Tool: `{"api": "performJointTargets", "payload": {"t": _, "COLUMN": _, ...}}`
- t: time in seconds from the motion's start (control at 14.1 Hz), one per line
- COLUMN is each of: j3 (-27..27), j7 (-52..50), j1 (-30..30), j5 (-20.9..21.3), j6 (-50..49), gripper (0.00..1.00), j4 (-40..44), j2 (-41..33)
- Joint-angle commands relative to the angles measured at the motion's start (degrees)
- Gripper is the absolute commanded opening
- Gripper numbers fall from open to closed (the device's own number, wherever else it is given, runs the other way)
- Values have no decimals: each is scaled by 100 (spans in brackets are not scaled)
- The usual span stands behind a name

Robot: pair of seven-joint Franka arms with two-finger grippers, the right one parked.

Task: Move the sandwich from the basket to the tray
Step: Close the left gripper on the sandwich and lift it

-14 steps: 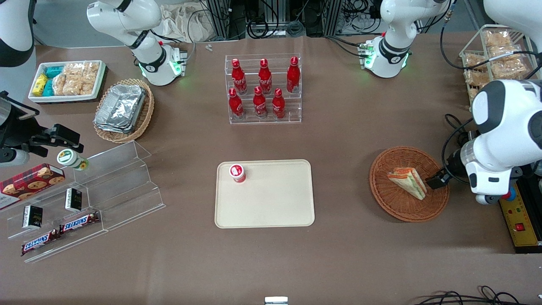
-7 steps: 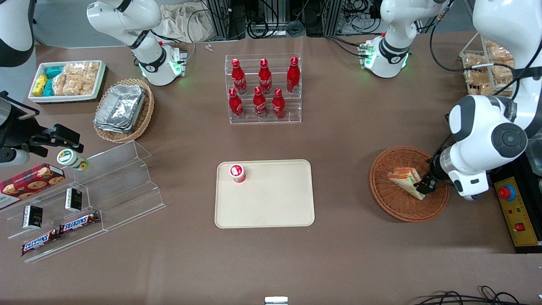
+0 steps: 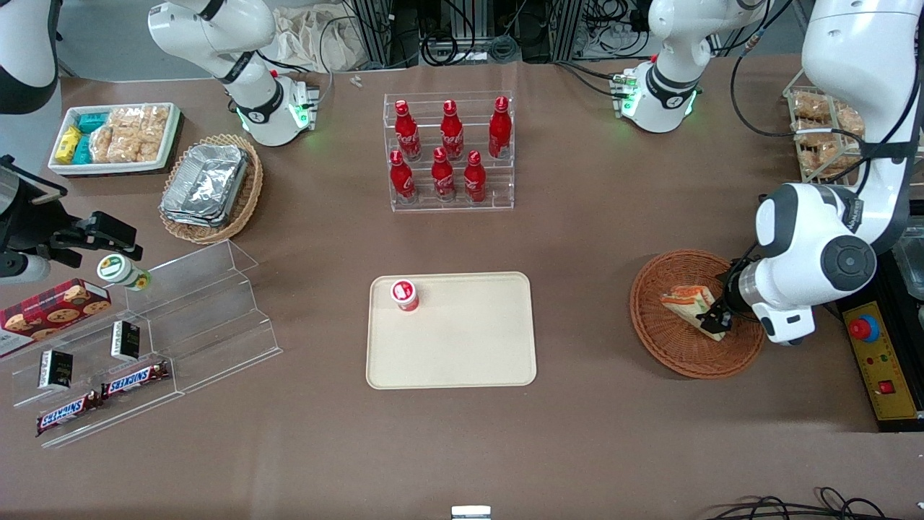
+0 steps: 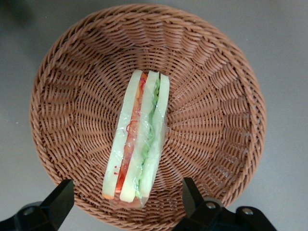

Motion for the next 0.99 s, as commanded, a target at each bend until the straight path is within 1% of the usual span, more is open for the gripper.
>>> {"api": "performJointTargets", "payload": {"t": 0.0, "j3": 64, "j7": -158, "j1": 31, "j5": 113, "j6": 487, "gripper": 100, "j4": -334, "j2": -25}}
{"api": "performJointTargets", "payload": {"t": 0.21, "j3": 126, "j7": -158, "j1": 31, "j5": 114, "j6": 813, "gripper": 100, "j4": -642, "j2": -17}}
{"api": "performJointTargets", "payload": {"t": 0.5, "j3": 135, "j7": -158, "j1": 31, "j5": 114, "j6": 884, "gripper": 100, "j4": -660, "j2": 106}}
{"api": "performJointTargets", "payload": {"t": 0.57, "j3": 126, "j7": -158, "j1": 31, "j5": 122, "j6": 919, "gripper": 95, "j4": -660, "j2": 141}}
{"api": "performJointTargets", "payload": {"t": 0.64, "j3": 126, "j7": -158, "j1": 31, "j5": 122, "j6": 980, "gripper": 78, "j4": -669, "j2": 159}}
{"api": "performJointTargets", "payload": {"t": 0.78, "j3": 126, "j7": -158, "j1": 5, "j5": 131, "j6": 1015, "gripper": 54, "j4": -677, "j2": 194}}
{"api": "performJointTargets", "payload": {"t": 0.92, "j3": 126, "j7": -158, "j1": 5, "j5": 122, "j6": 1033, "gripper": 23, "j4": -669, "j2": 194}}
